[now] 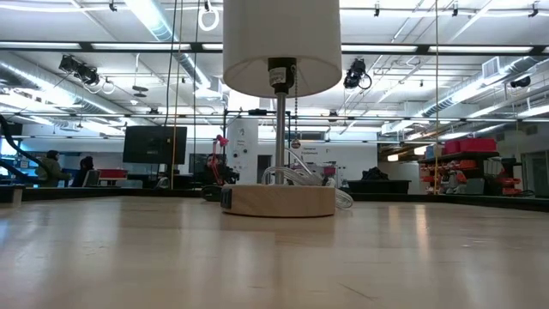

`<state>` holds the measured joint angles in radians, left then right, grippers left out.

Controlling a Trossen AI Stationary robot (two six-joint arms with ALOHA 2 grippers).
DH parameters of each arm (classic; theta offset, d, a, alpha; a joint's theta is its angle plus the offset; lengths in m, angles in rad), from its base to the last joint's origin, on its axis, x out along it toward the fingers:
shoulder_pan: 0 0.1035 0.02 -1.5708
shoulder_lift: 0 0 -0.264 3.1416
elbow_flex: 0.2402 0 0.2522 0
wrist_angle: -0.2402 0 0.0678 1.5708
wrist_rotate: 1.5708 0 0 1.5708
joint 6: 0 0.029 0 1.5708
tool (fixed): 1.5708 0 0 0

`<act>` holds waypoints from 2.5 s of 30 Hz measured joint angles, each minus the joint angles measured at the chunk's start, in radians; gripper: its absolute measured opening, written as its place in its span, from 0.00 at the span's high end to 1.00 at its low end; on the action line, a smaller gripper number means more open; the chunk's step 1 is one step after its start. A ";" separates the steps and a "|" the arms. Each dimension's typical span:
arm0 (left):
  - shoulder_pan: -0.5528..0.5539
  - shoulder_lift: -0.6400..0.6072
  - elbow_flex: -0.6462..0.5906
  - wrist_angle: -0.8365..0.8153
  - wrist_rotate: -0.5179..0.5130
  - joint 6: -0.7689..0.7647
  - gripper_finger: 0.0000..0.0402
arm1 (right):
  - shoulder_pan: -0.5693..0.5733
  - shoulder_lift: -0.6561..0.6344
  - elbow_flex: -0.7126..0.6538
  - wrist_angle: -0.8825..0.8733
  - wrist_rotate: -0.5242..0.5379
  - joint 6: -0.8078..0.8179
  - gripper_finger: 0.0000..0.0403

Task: Pick & Place USB Port
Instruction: Put the black charger cable into the orange bin

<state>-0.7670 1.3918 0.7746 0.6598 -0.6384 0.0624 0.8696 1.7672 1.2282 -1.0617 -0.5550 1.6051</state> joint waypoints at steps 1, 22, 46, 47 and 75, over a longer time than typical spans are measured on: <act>0.000 0.000 0.000 0.000 0.000 0.000 0.88 | 0.000 0.000 0.000 -0.001 0.002 0.000 0.64; -0.002 0.000 0.000 0.002 0.000 0.000 0.88 | 0.002 -0.009 0.000 -0.117 0.100 -0.053 0.66; -0.051 -0.193 0.000 -0.953 -0.609 -0.419 0.88 | -0.013 -0.165 0.000 0.102 0.761 -0.099 0.66; -0.019 -0.205 0.000 -1.072 -0.588 -0.527 0.88 | -0.015 -0.167 0.000 0.125 0.786 -0.118 0.66; 1.037 -0.098 -0.114 -0.996 0.172 -0.110 0.94 | -0.098 -0.167 0.000 0.301 0.942 -0.442 0.66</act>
<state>0.2703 1.2940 0.6601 -0.3367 -0.4662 -0.0474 0.7711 1.6005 1.2285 -0.7610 0.3873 1.1634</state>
